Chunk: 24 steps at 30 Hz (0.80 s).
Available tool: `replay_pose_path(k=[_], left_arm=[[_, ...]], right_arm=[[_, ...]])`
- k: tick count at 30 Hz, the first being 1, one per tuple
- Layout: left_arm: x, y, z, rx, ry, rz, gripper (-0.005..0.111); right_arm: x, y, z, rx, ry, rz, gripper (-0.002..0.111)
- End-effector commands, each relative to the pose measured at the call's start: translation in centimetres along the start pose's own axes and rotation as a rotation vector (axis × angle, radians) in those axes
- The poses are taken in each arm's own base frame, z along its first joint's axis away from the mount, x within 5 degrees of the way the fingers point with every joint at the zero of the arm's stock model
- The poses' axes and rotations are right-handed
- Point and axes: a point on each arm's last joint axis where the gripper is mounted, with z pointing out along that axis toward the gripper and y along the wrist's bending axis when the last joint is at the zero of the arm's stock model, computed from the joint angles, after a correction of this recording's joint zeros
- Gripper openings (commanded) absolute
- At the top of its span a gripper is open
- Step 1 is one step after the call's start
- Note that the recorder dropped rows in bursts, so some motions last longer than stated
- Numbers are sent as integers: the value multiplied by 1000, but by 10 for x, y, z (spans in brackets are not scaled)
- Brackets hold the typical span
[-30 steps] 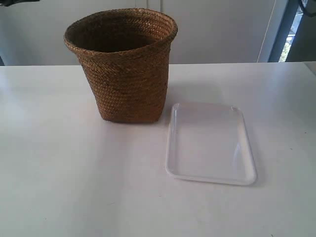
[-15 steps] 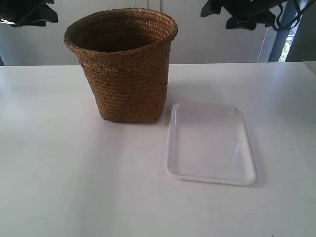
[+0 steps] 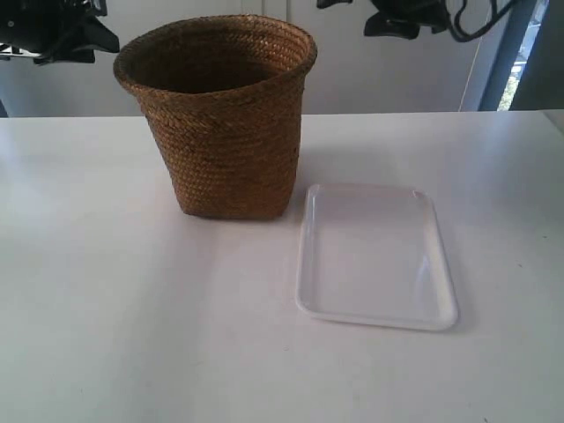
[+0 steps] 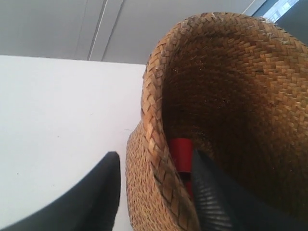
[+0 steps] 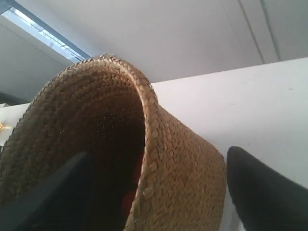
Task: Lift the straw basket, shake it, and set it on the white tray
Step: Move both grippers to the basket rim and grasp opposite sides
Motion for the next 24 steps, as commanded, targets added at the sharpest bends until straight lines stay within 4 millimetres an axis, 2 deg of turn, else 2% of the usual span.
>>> replay_pose_path(k=[1,8,17,24], left_arm=[[-3,-4,-3,19,-11,-5,51],[-2,-3,1,15,-8,-1,51],[11,6,23,35,57,-48,62],[-2,-3,20,61,-1,-40,62]], right_arm=[[7,4,21,-16,25,-17,72],[15,13,43,-37,40,-8,72],[17,13,44,-22,51,-28,72],[22,8,51,-14,77,-18,72]])
